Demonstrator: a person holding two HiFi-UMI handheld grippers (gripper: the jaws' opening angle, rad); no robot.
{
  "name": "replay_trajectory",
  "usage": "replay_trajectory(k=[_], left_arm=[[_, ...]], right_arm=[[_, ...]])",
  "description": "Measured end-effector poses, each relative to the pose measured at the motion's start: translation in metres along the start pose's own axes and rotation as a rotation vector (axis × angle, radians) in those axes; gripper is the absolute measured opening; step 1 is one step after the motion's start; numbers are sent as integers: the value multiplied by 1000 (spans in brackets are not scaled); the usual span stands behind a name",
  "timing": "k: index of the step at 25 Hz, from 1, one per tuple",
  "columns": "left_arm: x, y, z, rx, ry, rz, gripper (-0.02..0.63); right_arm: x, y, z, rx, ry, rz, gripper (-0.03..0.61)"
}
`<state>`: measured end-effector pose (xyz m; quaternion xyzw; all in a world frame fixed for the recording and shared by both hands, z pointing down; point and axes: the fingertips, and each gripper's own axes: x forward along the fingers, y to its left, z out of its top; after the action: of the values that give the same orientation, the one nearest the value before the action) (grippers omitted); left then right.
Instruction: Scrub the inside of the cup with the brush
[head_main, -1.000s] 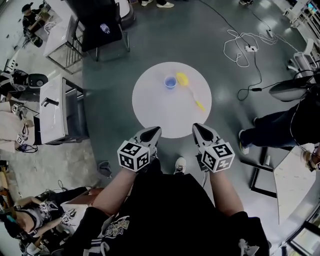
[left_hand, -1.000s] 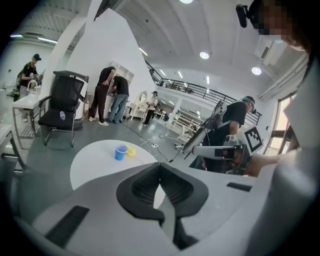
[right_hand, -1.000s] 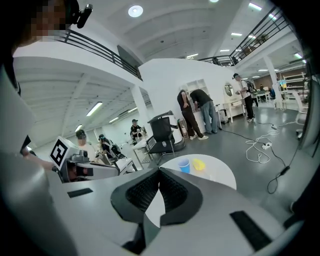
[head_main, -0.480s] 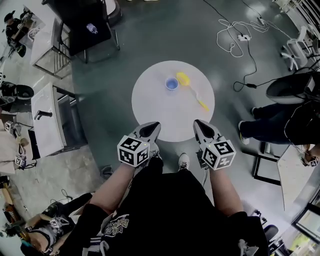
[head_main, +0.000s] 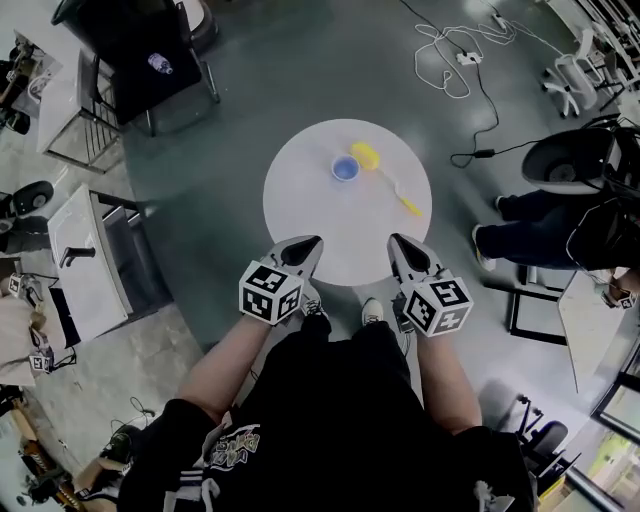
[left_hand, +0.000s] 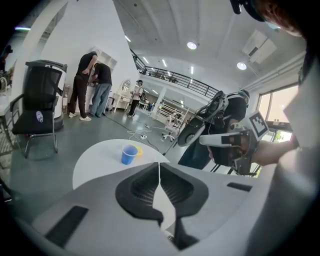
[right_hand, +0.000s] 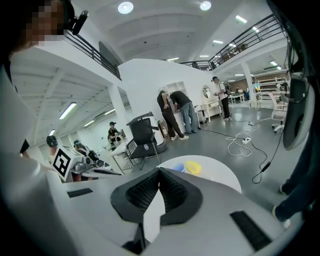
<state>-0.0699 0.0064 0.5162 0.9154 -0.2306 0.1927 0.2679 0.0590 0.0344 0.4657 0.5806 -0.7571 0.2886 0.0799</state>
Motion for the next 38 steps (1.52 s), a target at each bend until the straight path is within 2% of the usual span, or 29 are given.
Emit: replay_trajectory(k=[3,7,12,16,22,25,30,38], left_arm=[[5,7,1,3,11,-5,9],[10,18,6,-7,7,27,15],[27,36,8,4,8,82,135],[53,50,12,70,2,161,203],[105,75,5,226,30,248,274],[132,88,-7,251,52,276,306],[169,110,-18,256,89,299,316],[212,131,-19,284,100,308,331]], right_arm=[[-2,2,2,4,3,-17,21],[3,-4,9,0,24,-26,21],[22,-16,12,-10,54,1,21],[41,-36,10,-27,100,32,21],[65,-70,-4,-19,165,56,21],[74,-88,-12,-14,193,61,21],[89,-116,-24,9,218,69,21],[111,-141,-30,16,231,89,21]])
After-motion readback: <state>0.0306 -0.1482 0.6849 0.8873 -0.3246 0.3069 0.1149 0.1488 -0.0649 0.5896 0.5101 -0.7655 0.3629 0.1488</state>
